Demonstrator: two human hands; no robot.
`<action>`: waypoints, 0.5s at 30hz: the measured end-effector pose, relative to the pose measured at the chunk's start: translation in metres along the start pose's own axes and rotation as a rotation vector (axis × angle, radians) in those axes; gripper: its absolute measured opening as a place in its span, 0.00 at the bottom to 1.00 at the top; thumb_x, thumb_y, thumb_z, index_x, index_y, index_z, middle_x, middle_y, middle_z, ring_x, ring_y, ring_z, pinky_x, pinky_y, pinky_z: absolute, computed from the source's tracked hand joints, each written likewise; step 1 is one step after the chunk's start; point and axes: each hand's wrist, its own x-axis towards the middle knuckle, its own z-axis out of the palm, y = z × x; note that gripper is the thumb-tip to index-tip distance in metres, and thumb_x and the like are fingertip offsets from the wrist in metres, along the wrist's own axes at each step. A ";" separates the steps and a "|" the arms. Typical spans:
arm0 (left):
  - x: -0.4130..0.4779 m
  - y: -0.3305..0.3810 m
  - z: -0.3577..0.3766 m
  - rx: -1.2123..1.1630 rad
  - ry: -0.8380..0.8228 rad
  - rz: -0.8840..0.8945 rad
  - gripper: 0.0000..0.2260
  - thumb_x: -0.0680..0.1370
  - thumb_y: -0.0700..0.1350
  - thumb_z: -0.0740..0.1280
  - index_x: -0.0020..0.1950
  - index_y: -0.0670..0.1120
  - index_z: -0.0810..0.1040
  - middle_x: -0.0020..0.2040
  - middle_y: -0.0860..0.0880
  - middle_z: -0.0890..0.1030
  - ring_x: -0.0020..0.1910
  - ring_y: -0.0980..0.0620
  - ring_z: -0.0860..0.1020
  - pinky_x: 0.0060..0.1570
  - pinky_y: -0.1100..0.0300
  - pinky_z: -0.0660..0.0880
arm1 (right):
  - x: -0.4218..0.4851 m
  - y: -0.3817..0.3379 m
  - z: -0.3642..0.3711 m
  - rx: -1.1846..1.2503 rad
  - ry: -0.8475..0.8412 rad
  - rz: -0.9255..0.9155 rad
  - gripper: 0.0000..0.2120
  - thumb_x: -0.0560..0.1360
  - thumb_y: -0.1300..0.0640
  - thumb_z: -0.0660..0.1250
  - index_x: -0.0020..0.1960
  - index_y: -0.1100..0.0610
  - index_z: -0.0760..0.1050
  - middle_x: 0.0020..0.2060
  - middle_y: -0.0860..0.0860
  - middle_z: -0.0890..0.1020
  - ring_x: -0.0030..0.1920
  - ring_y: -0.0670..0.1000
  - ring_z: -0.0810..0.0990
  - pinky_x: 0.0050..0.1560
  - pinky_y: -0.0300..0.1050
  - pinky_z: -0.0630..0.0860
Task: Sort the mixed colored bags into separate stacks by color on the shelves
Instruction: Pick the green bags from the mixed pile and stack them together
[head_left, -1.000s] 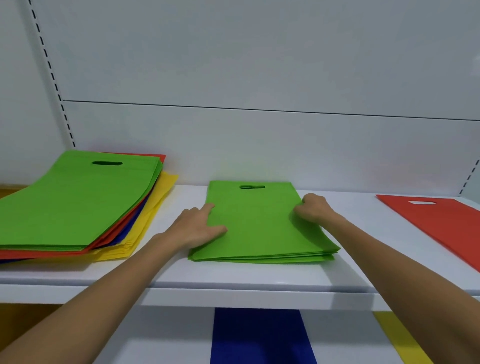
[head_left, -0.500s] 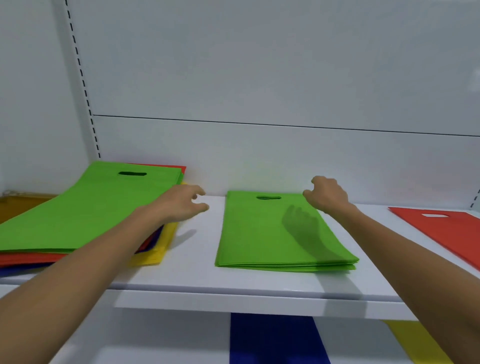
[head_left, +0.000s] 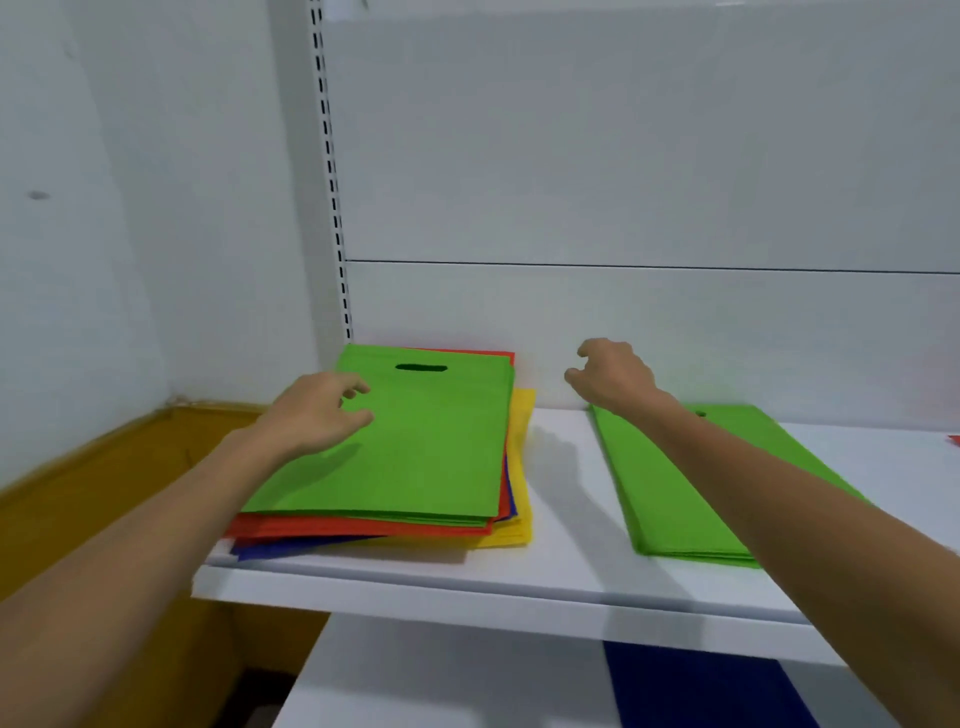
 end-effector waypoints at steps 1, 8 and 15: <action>-0.001 -0.012 -0.001 0.015 0.001 -0.017 0.19 0.75 0.48 0.67 0.65 0.45 0.74 0.61 0.43 0.77 0.59 0.45 0.75 0.59 0.56 0.69 | -0.003 -0.012 0.007 0.004 -0.017 -0.003 0.18 0.75 0.55 0.61 0.63 0.60 0.71 0.61 0.58 0.74 0.60 0.59 0.74 0.56 0.48 0.71; -0.004 -0.073 0.007 0.062 -0.040 -0.105 0.21 0.76 0.51 0.65 0.66 0.43 0.72 0.63 0.41 0.76 0.62 0.43 0.74 0.60 0.55 0.70 | -0.020 -0.063 0.055 0.029 -0.169 0.022 0.16 0.75 0.54 0.64 0.33 0.57 0.62 0.46 0.59 0.74 0.42 0.57 0.74 0.42 0.44 0.70; -0.005 -0.087 0.021 0.054 0.056 -0.015 0.18 0.76 0.51 0.66 0.61 0.41 0.76 0.59 0.41 0.79 0.59 0.43 0.76 0.58 0.54 0.71 | -0.039 -0.078 0.088 0.046 -0.102 0.167 0.19 0.77 0.49 0.63 0.57 0.65 0.72 0.57 0.61 0.75 0.57 0.61 0.75 0.50 0.48 0.71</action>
